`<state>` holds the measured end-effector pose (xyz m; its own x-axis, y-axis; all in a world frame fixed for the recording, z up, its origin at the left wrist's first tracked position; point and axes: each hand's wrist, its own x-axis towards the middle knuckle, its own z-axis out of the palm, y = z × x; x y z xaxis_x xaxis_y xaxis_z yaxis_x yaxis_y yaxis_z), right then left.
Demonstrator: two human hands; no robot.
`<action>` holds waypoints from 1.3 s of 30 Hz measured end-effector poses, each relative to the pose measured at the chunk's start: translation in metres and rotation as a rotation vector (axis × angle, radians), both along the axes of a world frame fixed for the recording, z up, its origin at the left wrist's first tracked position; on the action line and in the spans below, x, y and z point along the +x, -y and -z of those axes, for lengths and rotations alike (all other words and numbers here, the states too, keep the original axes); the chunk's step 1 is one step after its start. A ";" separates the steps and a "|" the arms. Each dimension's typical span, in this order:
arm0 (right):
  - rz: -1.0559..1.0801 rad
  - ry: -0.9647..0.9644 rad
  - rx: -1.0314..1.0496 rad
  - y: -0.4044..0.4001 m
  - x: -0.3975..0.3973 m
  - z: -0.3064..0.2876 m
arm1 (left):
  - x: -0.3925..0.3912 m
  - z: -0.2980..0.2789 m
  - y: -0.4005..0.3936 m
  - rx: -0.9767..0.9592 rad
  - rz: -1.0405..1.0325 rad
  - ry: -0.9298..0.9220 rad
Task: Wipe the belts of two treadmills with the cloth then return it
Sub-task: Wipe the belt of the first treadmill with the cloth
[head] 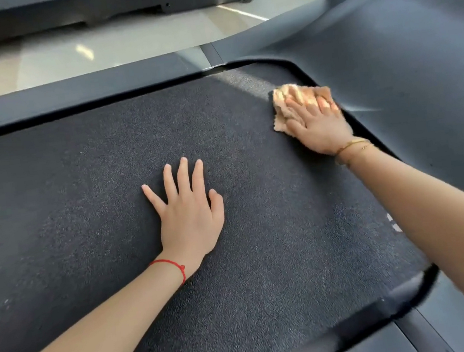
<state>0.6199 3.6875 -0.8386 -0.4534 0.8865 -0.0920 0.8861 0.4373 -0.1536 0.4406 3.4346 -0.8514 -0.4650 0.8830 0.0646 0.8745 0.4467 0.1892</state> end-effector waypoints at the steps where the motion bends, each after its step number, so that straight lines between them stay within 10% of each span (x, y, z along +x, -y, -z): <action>1: -0.009 -0.012 0.002 0.010 -0.001 0.000 | 0.000 0.000 0.000 0.005 -0.003 0.001; 11: -0.440 -0.073 0.010 0.165 0.020 0.001 | -0.001 -0.001 0.007 0.033 0.026 0.019; 18: -0.058 -0.022 -0.021 0.143 0.055 -0.005 | -0.014 0.006 0.038 0.046 0.120 0.005; 27: -0.489 -0.056 -0.015 0.295 0.043 0.003 | -0.006 0.009 0.055 0.121 0.093 -0.003; 35: -0.148 0.053 -0.006 0.277 0.077 -0.008 | -0.005 0.007 0.059 0.122 0.081 0.027; 39: -0.303 0.003 -0.041 0.323 0.060 -0.007 | -0.003 0.007 0.059 0.128 0.078 0.022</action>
<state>0.6795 3.3649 -0.8319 -0.6960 0.7067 -0.1270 0.7170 0.6749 -0.1743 0.4373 3.3757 -0.8589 -0.3980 0.9016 0.1694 0.9005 0.3486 0.2602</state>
